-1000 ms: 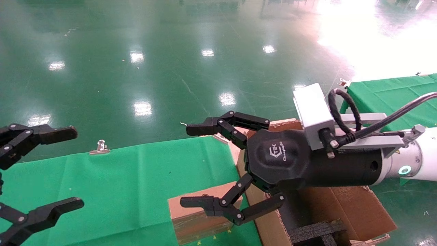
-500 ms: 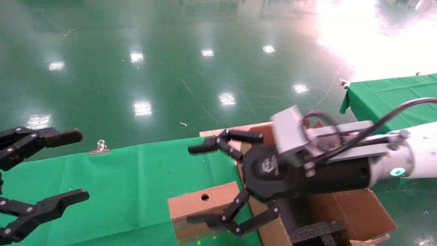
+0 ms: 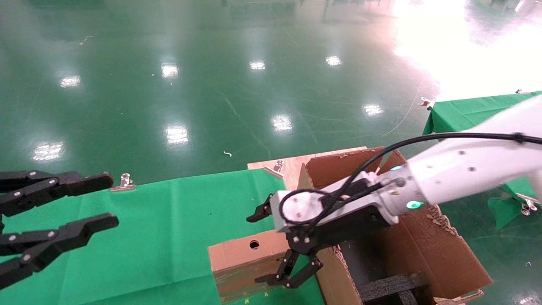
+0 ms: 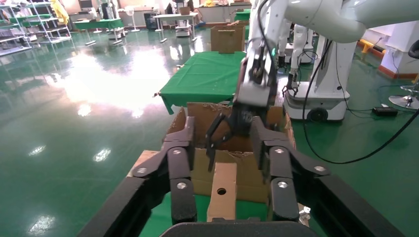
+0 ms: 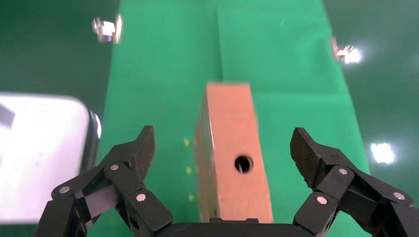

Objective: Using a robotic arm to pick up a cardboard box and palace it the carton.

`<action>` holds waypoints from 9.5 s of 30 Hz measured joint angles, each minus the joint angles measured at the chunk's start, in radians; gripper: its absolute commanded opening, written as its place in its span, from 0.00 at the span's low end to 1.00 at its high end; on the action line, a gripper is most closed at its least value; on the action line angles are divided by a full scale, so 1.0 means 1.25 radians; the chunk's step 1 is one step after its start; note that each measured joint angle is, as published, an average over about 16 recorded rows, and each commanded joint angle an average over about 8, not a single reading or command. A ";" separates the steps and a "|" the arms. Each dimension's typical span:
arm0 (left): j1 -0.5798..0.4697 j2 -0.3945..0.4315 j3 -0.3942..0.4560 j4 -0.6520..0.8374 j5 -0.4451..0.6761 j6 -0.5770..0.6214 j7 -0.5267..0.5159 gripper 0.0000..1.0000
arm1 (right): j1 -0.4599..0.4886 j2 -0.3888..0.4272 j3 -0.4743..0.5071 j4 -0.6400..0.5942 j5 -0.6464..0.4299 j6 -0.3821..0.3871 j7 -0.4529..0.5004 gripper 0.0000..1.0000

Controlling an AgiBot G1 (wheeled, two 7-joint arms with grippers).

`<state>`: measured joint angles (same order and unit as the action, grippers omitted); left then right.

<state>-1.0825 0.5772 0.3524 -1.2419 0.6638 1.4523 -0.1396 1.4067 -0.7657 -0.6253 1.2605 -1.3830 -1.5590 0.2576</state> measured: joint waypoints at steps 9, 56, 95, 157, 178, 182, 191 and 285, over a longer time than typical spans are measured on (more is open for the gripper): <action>0.000 0.000 0.000 0.000 0.000 0.000 0.000 0.00 | 0.066 -0.075 -0.096 -0.041 -0.133 -0.004 -0.024 1.00; 0.000 0.000 0.000 0.000 -0.001 0.000 0.000 1.00 | 0.136 -0.138 -0.199 -0.072 -0.219 -0.005 -0.048 0.00; 0.000 0.000 0.000 0.000 -0.001 0.000 0.000 1.00 | 0.568 0.065 -0.319 -0.225 -0.047 -0.024 -0.099 0.00; 0.000 0.000 0.000 0.001 -0.001 -0.001 0.000 1.00 | 0.403 0.396 -0.630 0.071 -0.214 0.306 0.915 0.00; 0.001 0.000 0.000 0.001 -0.001 -0.001 0.000 1.00 | 0.356 0.352 -0.671 0.076 -0.369 0.352 1.157 0.00; 0.001 0.000 0.000 0.001 -0.001 -0.001 0.000 1.00 | 0.347 0.345 -0.678 0.077 -0.393 0.358 1.189 0.00; 0.000 0.000 0.000 0.001 -0.001 -0.001 0.000 1.00 | 0.318 0.329 -0.692 0.078 -0.423 0.383 1.239 0.00; 0.001 -0.001 0.000 0.001 -0.002 -0.001 0.000 1.00 | 0.157 0.151 -0.742 -0.140 -0.438 0.603 1.272 1.00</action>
<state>-1.0817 0.5766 0.3527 -1.2406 0.6614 1.4511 -0.1390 1.6035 -0.5775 -1.5524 1.0858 -1.9311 -0.8050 1.8477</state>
